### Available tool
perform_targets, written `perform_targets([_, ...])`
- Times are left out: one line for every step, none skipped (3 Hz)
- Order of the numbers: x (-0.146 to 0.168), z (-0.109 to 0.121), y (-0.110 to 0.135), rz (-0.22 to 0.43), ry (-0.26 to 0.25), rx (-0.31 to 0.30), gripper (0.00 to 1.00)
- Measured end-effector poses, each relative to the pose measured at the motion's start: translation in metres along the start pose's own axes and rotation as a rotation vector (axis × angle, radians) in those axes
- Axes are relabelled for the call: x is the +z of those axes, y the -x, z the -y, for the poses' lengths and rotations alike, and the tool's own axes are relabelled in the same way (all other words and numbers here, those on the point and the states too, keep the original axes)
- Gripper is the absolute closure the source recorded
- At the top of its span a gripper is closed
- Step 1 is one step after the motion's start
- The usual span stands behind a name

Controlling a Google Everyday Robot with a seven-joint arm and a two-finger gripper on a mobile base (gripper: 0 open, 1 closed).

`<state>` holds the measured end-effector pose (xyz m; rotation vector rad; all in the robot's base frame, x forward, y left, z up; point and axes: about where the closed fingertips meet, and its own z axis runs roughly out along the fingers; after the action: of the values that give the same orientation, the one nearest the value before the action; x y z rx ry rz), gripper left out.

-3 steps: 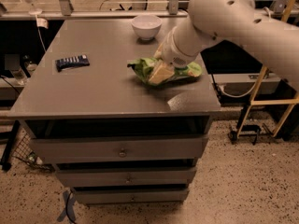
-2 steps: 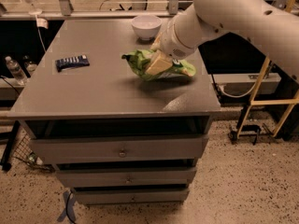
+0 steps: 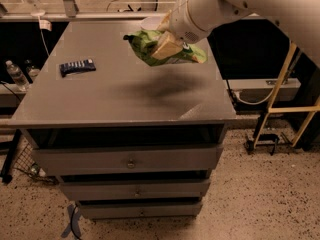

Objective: Move green rice chip bag near rxbar blueberry

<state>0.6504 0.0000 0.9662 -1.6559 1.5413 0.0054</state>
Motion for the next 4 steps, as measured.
perform_targets([0.02, 0.005, 0.034, 0.086, -0.002, -0.085, 1.0])
perform_targets([0.042, 0.018, 0.077, 0.194, -0.001, -0.211, 1.0])
perform_targets([0.075, 0.024, 0.108, 0.272, 0.04, -0.315, 1.0])
perform_targets([0.109, 0.031, 0.128, 0.304, 0.078, -0.38, 1.0])
